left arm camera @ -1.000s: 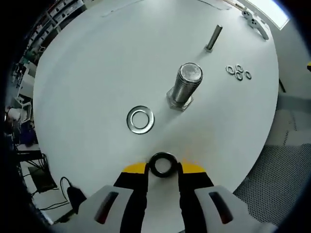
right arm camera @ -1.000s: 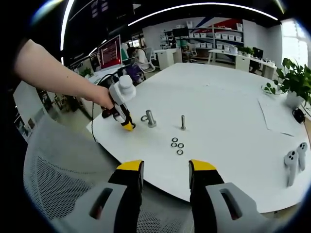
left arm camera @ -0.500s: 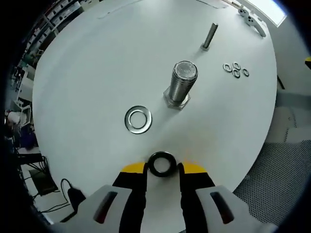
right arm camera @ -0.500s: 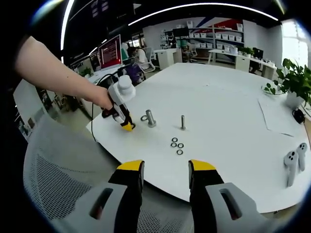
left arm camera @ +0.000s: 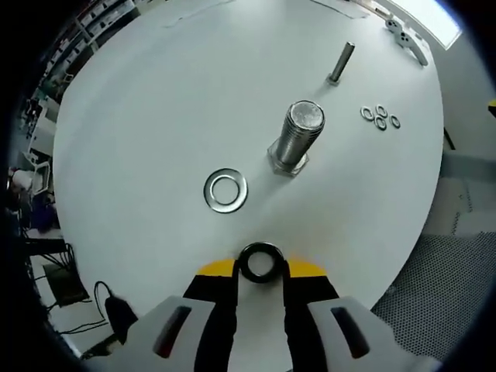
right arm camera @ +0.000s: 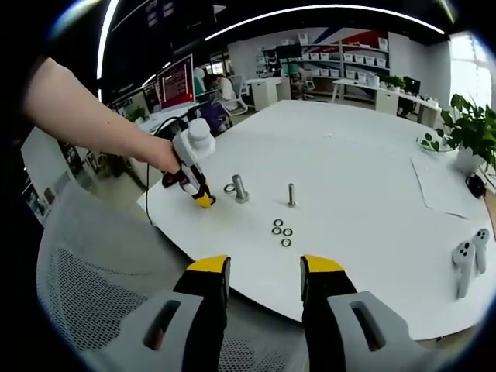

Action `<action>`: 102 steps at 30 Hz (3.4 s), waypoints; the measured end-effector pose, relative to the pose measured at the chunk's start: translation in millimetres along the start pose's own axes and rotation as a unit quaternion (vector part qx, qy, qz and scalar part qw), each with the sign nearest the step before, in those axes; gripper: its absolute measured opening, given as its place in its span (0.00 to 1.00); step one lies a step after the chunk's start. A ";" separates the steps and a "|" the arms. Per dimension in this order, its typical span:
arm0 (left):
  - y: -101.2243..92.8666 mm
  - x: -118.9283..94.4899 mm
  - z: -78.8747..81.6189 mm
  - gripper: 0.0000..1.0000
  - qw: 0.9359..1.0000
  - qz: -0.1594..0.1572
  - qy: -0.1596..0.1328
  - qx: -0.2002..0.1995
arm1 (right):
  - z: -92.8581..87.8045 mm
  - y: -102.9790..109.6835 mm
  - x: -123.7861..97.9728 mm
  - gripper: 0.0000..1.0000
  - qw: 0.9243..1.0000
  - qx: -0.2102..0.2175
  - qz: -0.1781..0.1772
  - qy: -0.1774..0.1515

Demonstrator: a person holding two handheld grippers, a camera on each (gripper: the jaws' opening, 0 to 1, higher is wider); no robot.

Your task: Place the washer onto the threaded stud by aligning its center hole with the stud, sliding it down to the base, and recovering from edge contact or off-axis alignment until the washer reaches the visible bottom stop.

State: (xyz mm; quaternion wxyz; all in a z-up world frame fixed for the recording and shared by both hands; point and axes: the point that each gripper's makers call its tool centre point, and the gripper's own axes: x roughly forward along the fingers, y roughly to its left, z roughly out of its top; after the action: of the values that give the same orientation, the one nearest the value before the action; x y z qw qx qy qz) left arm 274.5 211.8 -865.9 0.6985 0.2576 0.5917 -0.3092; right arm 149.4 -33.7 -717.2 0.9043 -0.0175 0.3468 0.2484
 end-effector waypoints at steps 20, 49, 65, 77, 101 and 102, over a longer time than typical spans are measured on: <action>-15.4 -14.3 0.0 0.18 1.000 -0.006 -0.017 0.016 | -0.3 -0.6 0.3 0.39 1.000 -0.003 0.000 0.002; -17.2 -72.6 75.9 0.19 0.995 -0.006 -0.083 0.059 | 1.1 -0.5 -0.4 0.39 1.000 -0.003 0.000 -0.003; -31.2 -60.4 92.2 0.19 0.993 -0.015 -0.065 0.102 | 1.3 -1.0 -0.5 0.39 1.000 -0.001 -0.001 -0.004; -31.5 -48.7 94.5 0.19 0.991 -0.019 -0.051 0.118 | 1.2 -2.1 -0.6 0.39 1.000 0.002 -0.004 -0.003; -34.8 -9.2 85.8 0.19 0.990 -0.012 -0.025 0.138 | -1.7 -6.5 -0.3 0.38 1.000 0.007 -0.012 0.003; -35.1 -7.4 85.6 0.19 0.990 -0.012 -0.023 0.138 | -1.7 -6.6 -0.3 0.38 1.000 0.007 -0.012 0.003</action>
State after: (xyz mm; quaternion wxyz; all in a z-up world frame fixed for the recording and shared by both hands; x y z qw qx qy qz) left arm 304.9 126.9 -844.1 0.6655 0.3374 0.5302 -0.4026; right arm 151.2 -39.9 -719.3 0.9064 -0.0157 0.3507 0.2349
